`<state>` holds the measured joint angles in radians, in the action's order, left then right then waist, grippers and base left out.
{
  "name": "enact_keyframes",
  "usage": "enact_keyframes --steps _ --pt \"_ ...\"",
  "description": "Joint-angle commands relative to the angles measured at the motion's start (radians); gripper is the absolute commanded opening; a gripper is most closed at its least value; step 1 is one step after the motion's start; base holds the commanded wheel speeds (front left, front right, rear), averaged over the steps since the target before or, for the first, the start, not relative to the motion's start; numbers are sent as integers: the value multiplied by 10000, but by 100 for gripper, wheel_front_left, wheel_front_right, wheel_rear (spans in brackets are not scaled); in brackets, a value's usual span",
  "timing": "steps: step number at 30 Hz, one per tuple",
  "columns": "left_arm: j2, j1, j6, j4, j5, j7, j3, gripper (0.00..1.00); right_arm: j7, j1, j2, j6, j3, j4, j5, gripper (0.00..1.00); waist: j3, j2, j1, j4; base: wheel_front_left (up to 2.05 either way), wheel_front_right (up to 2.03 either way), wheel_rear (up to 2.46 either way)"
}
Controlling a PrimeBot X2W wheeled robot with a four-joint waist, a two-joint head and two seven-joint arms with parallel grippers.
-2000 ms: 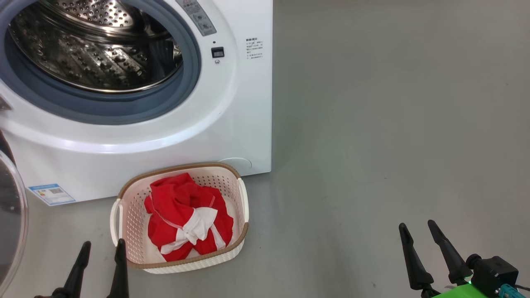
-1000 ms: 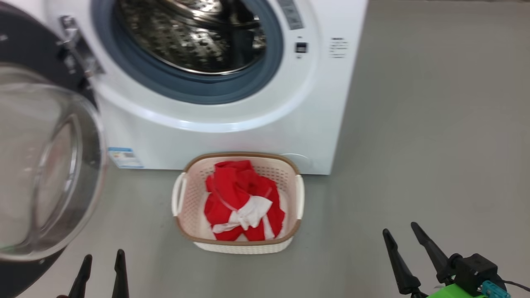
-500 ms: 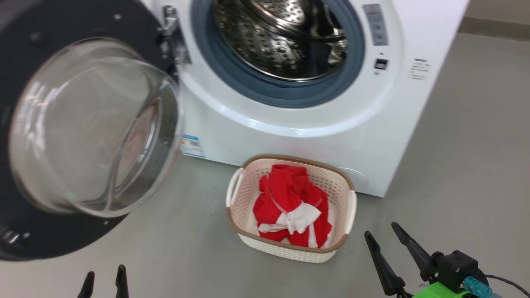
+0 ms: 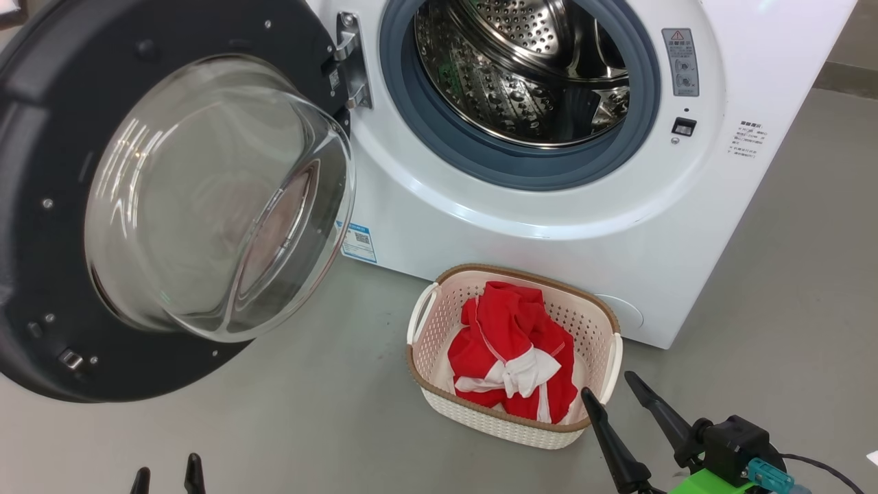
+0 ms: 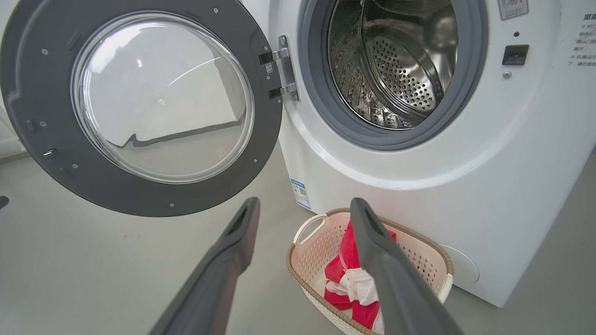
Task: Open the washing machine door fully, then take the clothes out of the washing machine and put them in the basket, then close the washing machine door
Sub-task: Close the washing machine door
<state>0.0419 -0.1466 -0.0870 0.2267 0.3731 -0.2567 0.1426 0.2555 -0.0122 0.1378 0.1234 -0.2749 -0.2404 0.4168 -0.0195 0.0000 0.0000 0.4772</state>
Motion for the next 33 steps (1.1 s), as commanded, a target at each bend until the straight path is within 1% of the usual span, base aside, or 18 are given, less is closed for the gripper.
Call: enact_keyframes --steps 1,9,10,11,12,13,17,22,24,27,28,33 --pt "84 70 114 -299 82 -51 336 100 63 394 45 73 -234 215 95 100 1 0 0 -4 0 0 0" --pt "84 153 120 -377 241 -51 238 100 63 368 47 73 -236 201 105 100 -5 0 0 -29 0 0 0" --pt "84 197 88 -366 328 -51 233 90 63 362 43 73 -230 204 93 100 -12 0 0 -32 0 0 0" --pt "84 254 45 -373 320 -51 214 41 63 356 39 73 -222 206 82 100 -20 0 0 -34 0 0 0" --pt "84 324 16 -424 333 -51 191 18 63 347 34 73 -210 207 73 100 -28 0 0 -34 0 0 0" --pt "84 401 -12 -496 371 -51 184 0 63 335 30 73 -198 206 64 100 -35 0 0 -33 0 0 0" --pt "84 864 -135 -1222 210 -51 511 0 63 244 -14 73 -100 209 34 100 -78 0 0 -47 0 0 0" --pt "93 1953 -317 -2816 -490 -51 1745 0 63 160 -62 73 55 241 -12 100 -205 0 0 -136 0 0 0" --pt "256 2531 -380 -3407 -731 -51 2216 0 63 161 -68 73 102 249 -34 100 -288 0 0 -187 0 0 0" --pt "773 3520 -423 -3908 -746 -51 2850 0 63 179 -88 73 184 257 -67 100 -411 0 0 -260 0 0 0" --pt "1035 3858 -428 -3923 -633 -51 2968 0 63 192 -95 73 207 258 -81 100 -448 0 0 -283 0 0 0" --pt "2672 5467 -434 -3442 -91 -51 3421 0 63 289 -130 73 282 267 -143 100 -672 0 0 -395 0 0 0"
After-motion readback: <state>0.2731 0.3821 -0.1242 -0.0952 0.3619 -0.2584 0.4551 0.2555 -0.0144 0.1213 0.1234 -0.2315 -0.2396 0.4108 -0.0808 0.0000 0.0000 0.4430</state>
